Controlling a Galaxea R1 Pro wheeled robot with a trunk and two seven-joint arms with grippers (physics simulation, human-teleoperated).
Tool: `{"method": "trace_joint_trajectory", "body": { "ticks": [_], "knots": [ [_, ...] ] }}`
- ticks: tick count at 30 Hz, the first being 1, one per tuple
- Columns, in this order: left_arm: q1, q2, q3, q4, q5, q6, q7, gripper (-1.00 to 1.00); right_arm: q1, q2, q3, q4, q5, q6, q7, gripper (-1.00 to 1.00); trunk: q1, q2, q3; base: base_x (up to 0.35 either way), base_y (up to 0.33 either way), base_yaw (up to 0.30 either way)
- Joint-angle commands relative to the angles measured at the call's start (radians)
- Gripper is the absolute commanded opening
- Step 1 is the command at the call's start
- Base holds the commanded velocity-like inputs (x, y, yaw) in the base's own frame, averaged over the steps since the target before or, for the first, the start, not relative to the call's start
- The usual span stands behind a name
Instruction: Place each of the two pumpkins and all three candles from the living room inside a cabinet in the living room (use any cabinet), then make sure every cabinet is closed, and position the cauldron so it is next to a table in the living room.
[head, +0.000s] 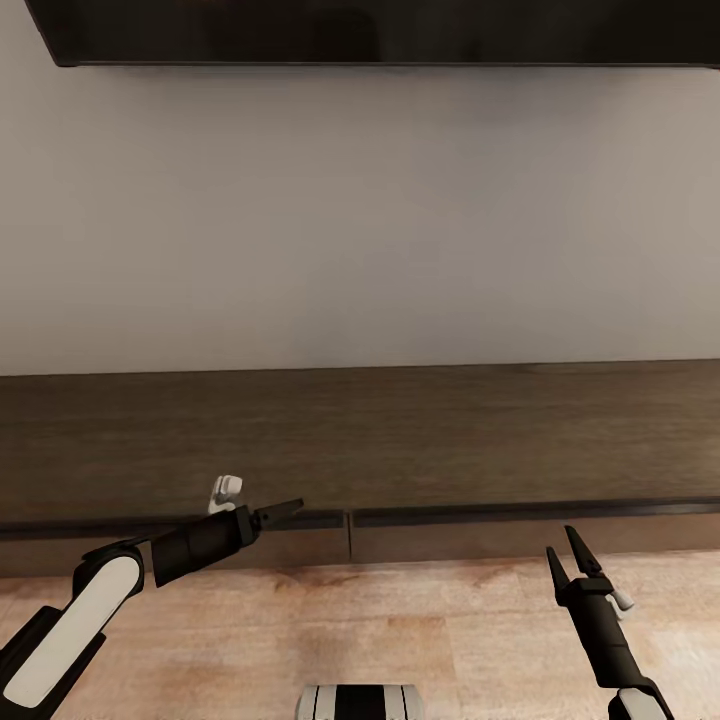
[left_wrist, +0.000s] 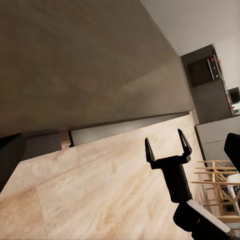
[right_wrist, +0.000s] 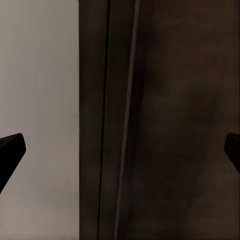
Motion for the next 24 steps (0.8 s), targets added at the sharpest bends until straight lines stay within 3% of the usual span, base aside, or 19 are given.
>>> {"method": "trace_joint_trajectory", "body": {
  "ticks": [1, 24],
  "knots": [
    [-0.001, 0.001, -0.001, 0.0, 0.004, 0.003, 0.0, 1.0, 0.0, 0.0, 0.0, 0.0, -0.009, 0.009, 0.002, 1.0, 0.0, 0.0, -0.001, 0.0, 0.0, 0.0],
    [-0.001, 0.001, -0.001, 0.0, 0.002, 0.003, 0.0, 1.0, 0.0, -0.002, -0.004, 0.014, -0.009, 0.009, 0.002, 1.0, 0.0, 0.0, -0.001, 0.041, 0.0, 0.0]
  ]
}}
